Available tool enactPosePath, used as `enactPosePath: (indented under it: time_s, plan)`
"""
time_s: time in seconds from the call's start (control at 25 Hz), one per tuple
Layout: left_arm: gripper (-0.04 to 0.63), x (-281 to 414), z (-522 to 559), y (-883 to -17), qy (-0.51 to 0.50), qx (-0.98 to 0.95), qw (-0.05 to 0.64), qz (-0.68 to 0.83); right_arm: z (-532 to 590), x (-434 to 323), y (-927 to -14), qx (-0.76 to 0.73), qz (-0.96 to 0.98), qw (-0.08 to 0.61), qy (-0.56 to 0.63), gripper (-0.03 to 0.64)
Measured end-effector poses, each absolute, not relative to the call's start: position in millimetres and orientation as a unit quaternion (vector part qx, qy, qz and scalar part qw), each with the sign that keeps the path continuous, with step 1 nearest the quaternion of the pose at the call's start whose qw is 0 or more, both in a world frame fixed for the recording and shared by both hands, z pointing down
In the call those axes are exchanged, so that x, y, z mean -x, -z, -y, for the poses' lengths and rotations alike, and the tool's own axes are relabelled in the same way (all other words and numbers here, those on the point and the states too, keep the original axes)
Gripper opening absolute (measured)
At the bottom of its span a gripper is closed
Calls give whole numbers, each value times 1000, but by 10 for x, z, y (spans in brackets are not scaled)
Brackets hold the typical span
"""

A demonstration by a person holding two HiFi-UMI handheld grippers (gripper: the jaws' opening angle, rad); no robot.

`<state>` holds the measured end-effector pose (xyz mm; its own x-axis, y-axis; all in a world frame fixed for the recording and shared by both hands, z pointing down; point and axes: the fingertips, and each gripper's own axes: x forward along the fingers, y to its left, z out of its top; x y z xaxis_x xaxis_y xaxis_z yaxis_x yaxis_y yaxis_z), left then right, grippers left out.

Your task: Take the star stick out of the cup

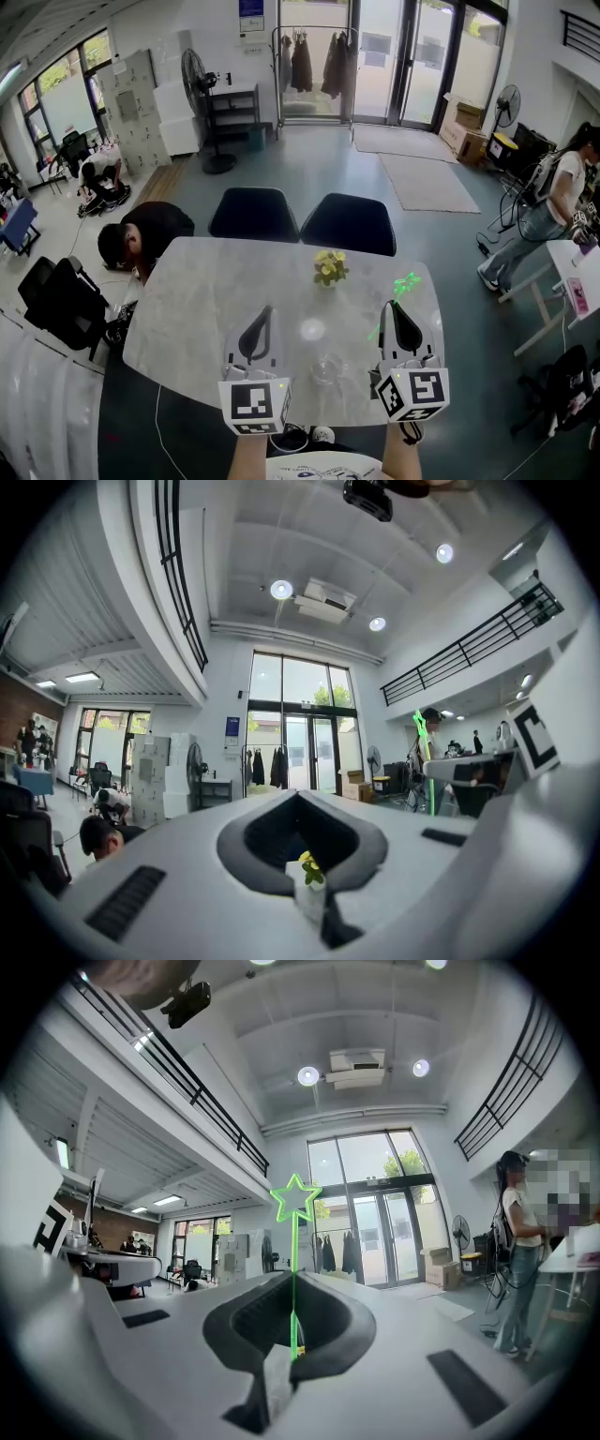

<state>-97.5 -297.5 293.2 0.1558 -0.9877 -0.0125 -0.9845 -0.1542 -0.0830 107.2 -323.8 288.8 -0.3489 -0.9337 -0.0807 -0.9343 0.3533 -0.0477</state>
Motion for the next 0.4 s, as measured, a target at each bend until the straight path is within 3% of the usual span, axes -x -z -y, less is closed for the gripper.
enactPosePath:
  time_s: [0.4]
  plan:
    - [0, 984, 2905, -2953, 21, 761, 37, -648, 3160, -1059, -2914, 568, -822, 48, -4, 21]
